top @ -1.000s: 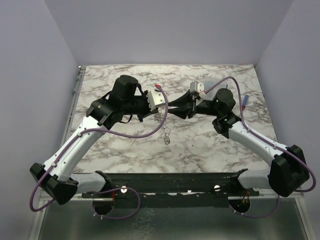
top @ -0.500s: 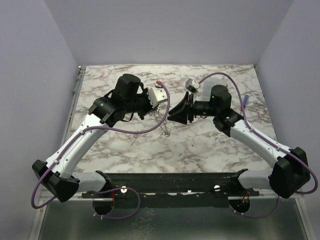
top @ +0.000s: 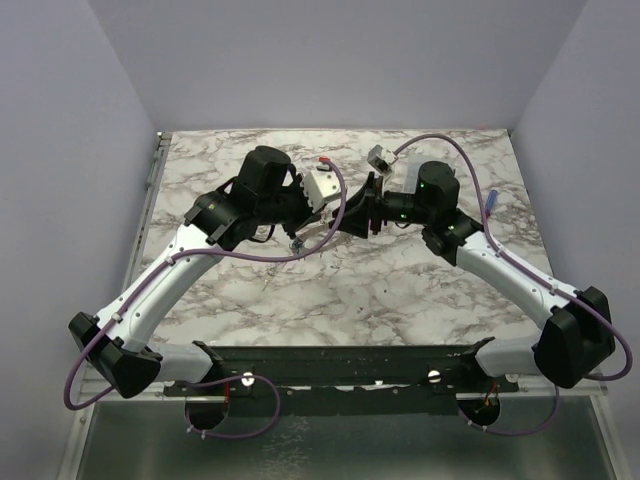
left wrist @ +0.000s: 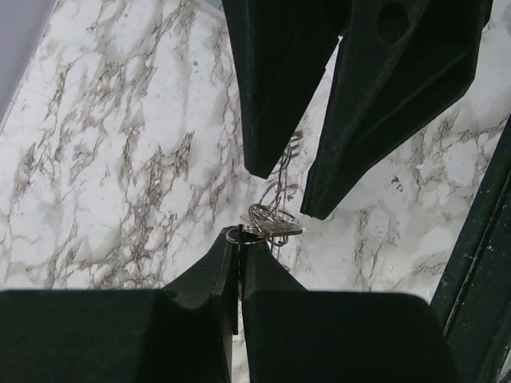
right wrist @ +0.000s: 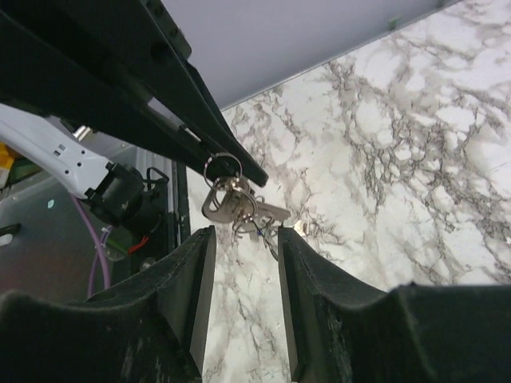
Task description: Remove the keys from the keyring
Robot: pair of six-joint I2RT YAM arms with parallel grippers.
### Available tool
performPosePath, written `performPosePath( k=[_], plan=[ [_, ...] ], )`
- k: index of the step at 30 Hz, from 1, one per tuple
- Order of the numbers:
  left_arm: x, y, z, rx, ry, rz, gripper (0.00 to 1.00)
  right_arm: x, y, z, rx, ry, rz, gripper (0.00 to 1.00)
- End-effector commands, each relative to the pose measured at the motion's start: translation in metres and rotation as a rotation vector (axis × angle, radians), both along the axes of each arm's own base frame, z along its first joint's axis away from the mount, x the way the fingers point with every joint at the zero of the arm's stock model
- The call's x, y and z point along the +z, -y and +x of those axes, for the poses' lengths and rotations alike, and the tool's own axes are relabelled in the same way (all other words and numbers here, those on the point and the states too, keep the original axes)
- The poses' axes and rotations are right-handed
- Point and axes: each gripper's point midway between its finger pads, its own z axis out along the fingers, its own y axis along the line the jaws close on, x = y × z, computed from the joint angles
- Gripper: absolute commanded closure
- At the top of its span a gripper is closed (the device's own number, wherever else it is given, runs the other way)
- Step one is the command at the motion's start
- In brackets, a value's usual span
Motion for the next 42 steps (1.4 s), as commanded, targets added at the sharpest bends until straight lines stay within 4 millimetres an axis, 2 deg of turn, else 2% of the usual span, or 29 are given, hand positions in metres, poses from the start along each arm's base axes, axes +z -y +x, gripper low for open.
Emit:
performPosePath(
  k=[1, 8, 18, 24, 32, 35, 38, 42],
  plan=[
    [0.016, 0.004, 0.006, 0.041, 0.022, -0.038, 1.00, 0.014, -0.007, 0.006, -0.023, 0.030, 0.000, 0.55],
    [0.019, 0.006, 0.008, 0.057, 0.013, -0.051, 1.00, 0.010, -0.013, 0.004, -0.009, 0.045, -0.021, 0.55],
    [0.022, 0.008, 0.005, 0.049, 0.000, -0.070, 1.00, -0.001, -0.015, 0.012, -0.046, 0.093, -0.060, 0.55],
    [0.023, 0.010, 0.004, 0.048, -0.010, -0.077, 1.00, -0.003, -0.016, 0.017, -0.062, 0.124, -0.080, 0.59],
    [0.026, 0.009, 0.004, 0.057, -0.010, -0.086, 1.00, -0.010, -0.011, 0.028, -0.130, 0.151, -0.131, 0.84],
    [0.024, 0.008, 0.003, 0.058, -0.012, -0.083, 1.00, -0.010, -0.010, 0.028, -0.128, 0.151, -0.131, 0.88],
    [0.021, 0.009, 0.001, 0.049, -0.021, -0.083, 1.00, -0.008, -0.011, 0.029, -0.129, 0.156, -0.127, 0.88],
    [0.019, 0.009, 0.001, 0.047, -0.028, -0.081, 1.00, 0.001, -0.012, 0.031, -0.135, 0.166, -0.117, 0.72]
  ],
)
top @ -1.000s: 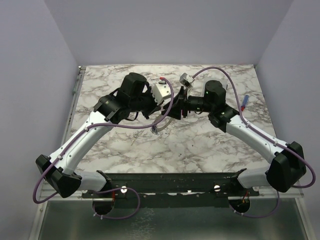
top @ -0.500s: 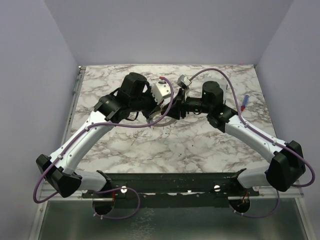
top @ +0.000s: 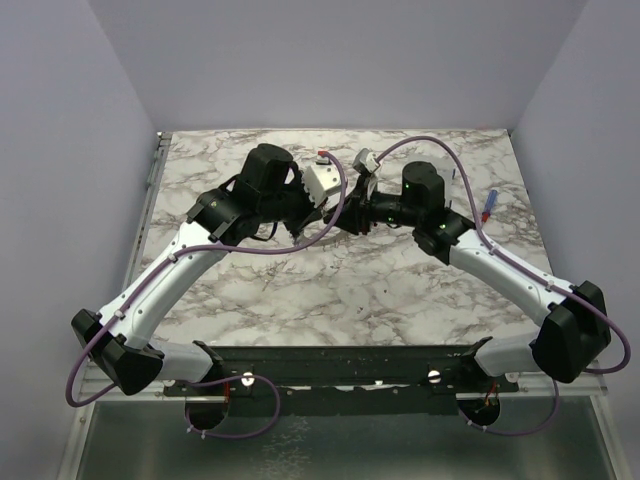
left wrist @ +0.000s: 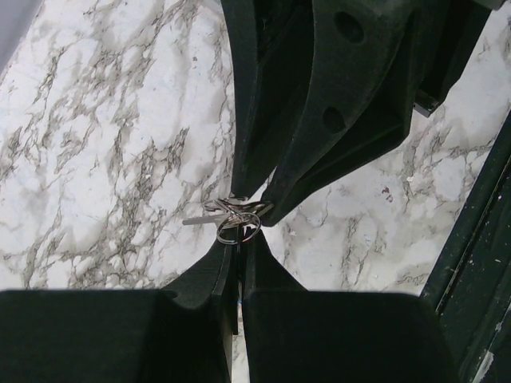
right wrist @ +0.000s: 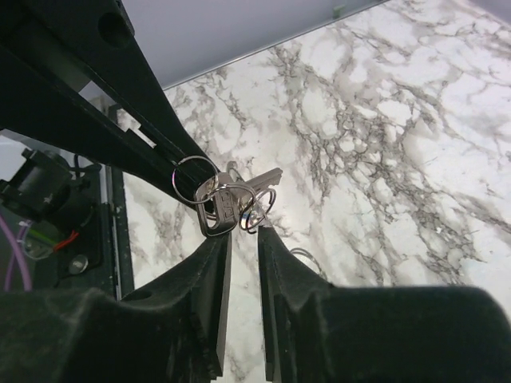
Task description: Remove the keys from the keyring
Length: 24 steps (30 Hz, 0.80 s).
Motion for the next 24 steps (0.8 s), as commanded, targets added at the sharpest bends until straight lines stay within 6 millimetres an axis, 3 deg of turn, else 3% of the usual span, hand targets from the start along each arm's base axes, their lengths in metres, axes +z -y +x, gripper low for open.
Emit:
performPosePath(
  k=[1, 4, 8, 12, 24],
  plan=[
    [0.018, 0.006, -0.002, -0.014, 0.026, -0.054, 1.00, 0.014, -0.002, 0.009, -0.033, 0.029, 0.000, 0.68],
    [0.018, 0.007, -0.002, -0.013, 0.024, -0.055, 1.00, 0.023, -0.003, 0.008, -0.022, 0.035, 0.011, 0.61],
    [0.017, 0.007, -0.002, -0.015, 0.020, -0.057, 1.00, 0.030, -0.006, 0.005, 0.004, 0.036, 0.026, 0.59],
    [0.021, 0.007, -0.003, -0.017, 0.024, -0.063, 1.00, 0.024, -0.007, 0.005, 0.020, 0.052, 0.016, 0.66],
    [0.025, 0.009, -0.017, -0.089, 0.017, -0.079, 1.00, 0.013, -0.009, -0.009, 0.128, 0.124, 0.009, 0.70]
  ],
)
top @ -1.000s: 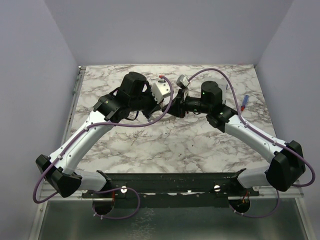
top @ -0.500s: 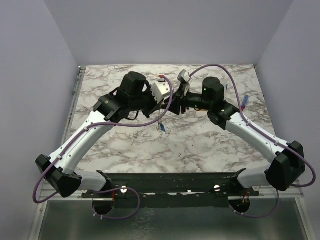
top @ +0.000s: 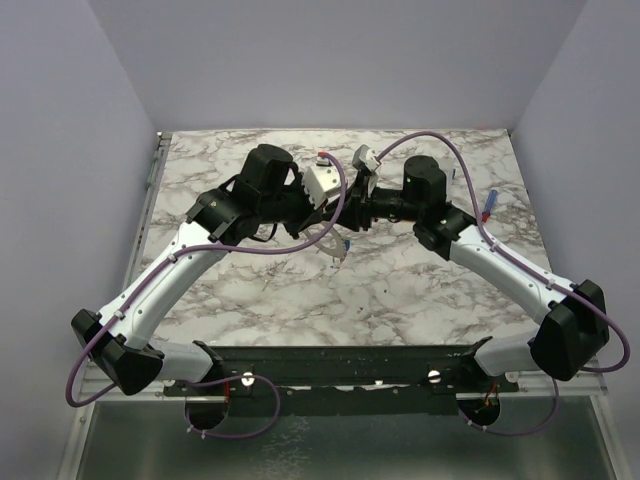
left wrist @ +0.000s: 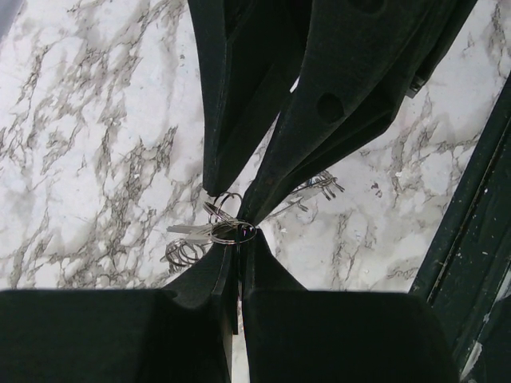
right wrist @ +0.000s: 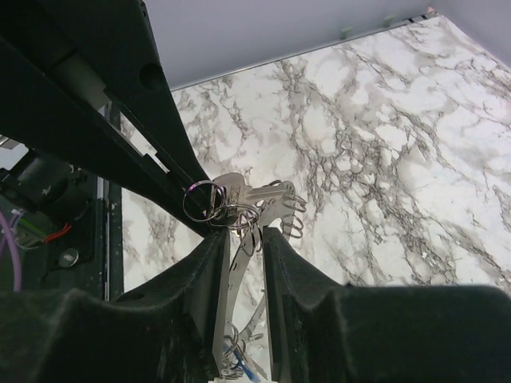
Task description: Remove the keys from the keyring
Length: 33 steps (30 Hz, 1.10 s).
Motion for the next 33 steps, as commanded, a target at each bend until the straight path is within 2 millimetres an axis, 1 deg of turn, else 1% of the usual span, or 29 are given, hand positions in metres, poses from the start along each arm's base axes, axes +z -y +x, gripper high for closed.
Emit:
performPosePath(
  k=[1, 2, 5, 7, 9, 12, 16, 21, 26, 29, 30, 33],
  plan=[
    [0.028, 0.008, -0.014, -0.082, 0.038, -0.077, 1.00, -0.001, -0.005, -0.010, 0.083, 0.051, 0.003, 0.72],
    [0.028, 0.008, -0.014, -0.082, 0.041, -0.076, 1.00, -0.001, -0.005, -0.011, 0.092, 0.055, 0.003, 0.74],
    [0.030, 0.006, -0.012, -0.075, 0.051, -0.070, 1.00, -0.003, -0.005, -0.012, 0.097, 0.057, -0.004, 0.91],
    [0.032, 0.004, -0.011, -0.068, 0.059, -0.071, 1.00, -0.005, -0.003, -0.011, 0.090, 0.063, -0.015, 0.99],
    [0.034, 0.001, -0.009, -0.056, 0.064, -0.072, 1.00, -0.007, -0.001, -0.010, 0.078, 0.070, -0.029, 0.99],
    [0.037, -0.004, -0.005, -0.032, 0.075, -0.075, 1.00, -0.010, 0.003, -0.003, 0.023, 0.075, -0.048, 0.99],
    [0.039, -0.011, 0.001, 0.012, 0.078, -0.088, 1.00, -0.008, 0.011, 0.015, -0.105, 0.042, -0.034, 0.99],
    [0.024, -0.012, -0.004, 0.007, 0.035, -0.090, 1.00, 0.002, 0.018, 0.025, -0.165, -0.067, 0.083, 1.00],
    [0.013, -0.005, -0.011, -0.039, -0.009, -0.096, 1.00, 0.012, 0.015, 0.024, -0.149, -0.175, 0.225, 0.99],
    [0.011, -0.003, -0.011, -0.046, -0.021, -0.096, 1.00, 0.022, 0.012, 0.020, -0.116, -0.195, 0.313, 0.99],
    [0.011, -0.002, -0.011, -0.046, -0.022, -0.098, 1.00, 0.023, 0.012, 0.019, -0.110, -0.206, 0.332, 0.99],
    [0.013, -0.003, -0.009, -0.036, -0.015, -0.099, 1.00, 0.021, 0.009, 0.014, -0.055, -0.188, 0.309, 0.99]
  ],
)
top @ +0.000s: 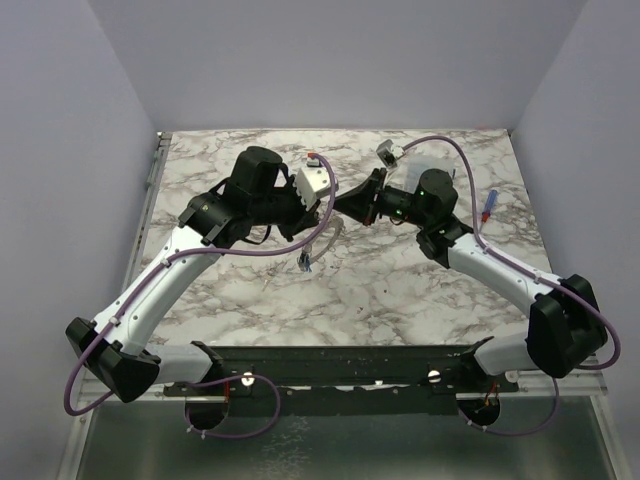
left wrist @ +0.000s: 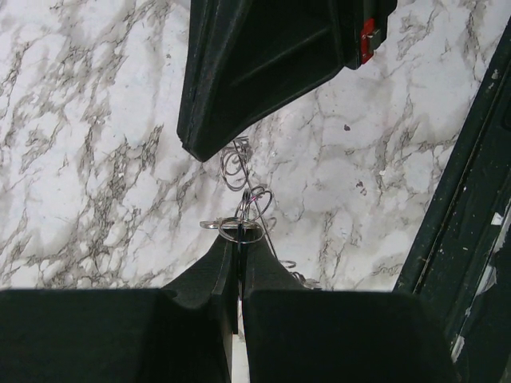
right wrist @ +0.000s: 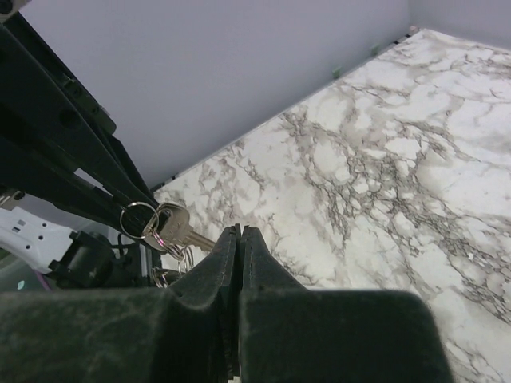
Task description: Remove the keys from the keyring
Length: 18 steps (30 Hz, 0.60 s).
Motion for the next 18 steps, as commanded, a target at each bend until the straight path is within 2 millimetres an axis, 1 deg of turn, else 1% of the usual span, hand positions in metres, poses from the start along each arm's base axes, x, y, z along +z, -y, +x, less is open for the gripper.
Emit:
performPosePath(
  k=[1, 3, 4, 8, 13, 14, 18],
  plan=[
    [0.016, 0.005, -0.001, -0.014, 0.029, -0.055, 1.00, 0.021, -0.007, -0.012, 0.102, 0.060, 0.063, 0.99],
    [0.017, 0.003, -0.001, -0.013, 0.040, -0.053, 1.00, 0.018, -0.007, -0.020, 0.155, 0.109, 0.009, 0.99],
    [0.018, 0.003, -0.001, -0.012, 0.046, -0.052, 1.00, 0.015, -0.006, -0.022, 0.168, 0.123, -0.024, 0.96],
    [0.015, 0.001, -0.002, -0.012, 0.045, -0.045, 1.00, -0.001, 0.001, -0.028, 0.202, 0.141, -0.140, 0.72],
    [0.015, 0.002, -0.002, -0.019, 0.046, -0.045, 1.00, -0.006, 0.009, -0.037, 0.257, 0.192, -0.217, 0.50],
    [0.016, 0.002, -0.002, -0.020, 0.049, -0.044, 1.00, -0.006, 0.011, -0.037, 0.260, 0.214, -0.235, 0.47],
    [0.017, 0.003, -0.001, -0.022, 0.050, -0.045, 1.00, -0.002, 0.013, -0.038, 0.284, 0.252, -0.278, 0.41]
  ],
)
